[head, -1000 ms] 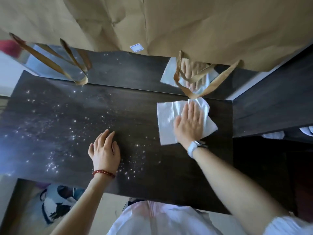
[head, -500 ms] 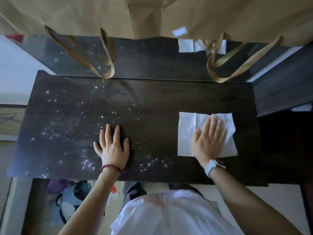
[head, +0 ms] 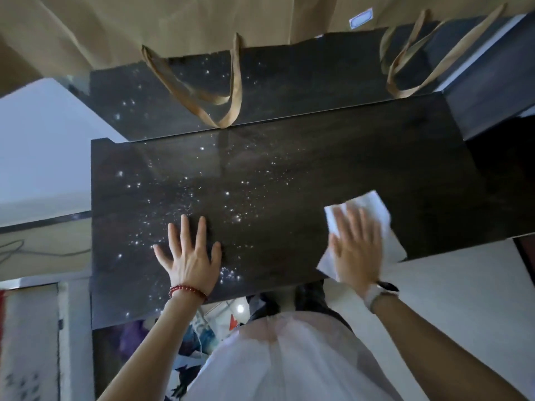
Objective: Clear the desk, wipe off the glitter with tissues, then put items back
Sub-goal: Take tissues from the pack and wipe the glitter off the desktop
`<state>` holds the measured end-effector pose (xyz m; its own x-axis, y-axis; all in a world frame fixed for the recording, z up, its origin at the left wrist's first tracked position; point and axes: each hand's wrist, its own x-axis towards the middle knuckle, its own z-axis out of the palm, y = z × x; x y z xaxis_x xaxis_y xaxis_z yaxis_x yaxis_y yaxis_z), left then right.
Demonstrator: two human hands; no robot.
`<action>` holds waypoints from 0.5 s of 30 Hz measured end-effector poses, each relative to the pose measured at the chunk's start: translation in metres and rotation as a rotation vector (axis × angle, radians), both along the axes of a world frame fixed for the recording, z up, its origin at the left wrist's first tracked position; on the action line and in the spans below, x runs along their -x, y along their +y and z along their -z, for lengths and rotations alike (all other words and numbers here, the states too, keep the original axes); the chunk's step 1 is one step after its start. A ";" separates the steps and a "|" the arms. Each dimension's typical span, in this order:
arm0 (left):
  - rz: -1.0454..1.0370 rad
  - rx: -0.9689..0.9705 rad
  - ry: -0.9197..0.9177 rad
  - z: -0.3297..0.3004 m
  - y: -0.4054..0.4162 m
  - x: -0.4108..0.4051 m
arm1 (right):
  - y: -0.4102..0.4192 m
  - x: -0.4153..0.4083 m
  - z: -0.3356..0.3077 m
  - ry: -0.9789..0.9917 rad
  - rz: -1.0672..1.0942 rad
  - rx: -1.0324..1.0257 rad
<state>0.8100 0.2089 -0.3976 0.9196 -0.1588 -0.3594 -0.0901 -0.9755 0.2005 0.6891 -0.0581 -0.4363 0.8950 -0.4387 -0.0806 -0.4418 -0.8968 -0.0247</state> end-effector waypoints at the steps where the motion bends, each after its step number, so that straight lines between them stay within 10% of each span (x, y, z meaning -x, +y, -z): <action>1: 0.008 0.015 0.008 0.001 0.000 0.001 | -0.011 0.006 -0.003 -0.004 0.183 -0.019; 5: 0.020 0.071 0.006 0.005 0.007 -0.003 | 0.022 -0.032 -0.004 -0.092 0.528 -0.112; 12: -0.142 0.229 -0.118 -0.004 0.032 -0.016 | 0.147 -0.080 -0.003 0.004 -0.559 -0.101; 15: -0.118 0.182 -0.091 -0.004 0.024 -0.024 | 0.091 -0.072 0.003 -0.016 -0.465 -0.070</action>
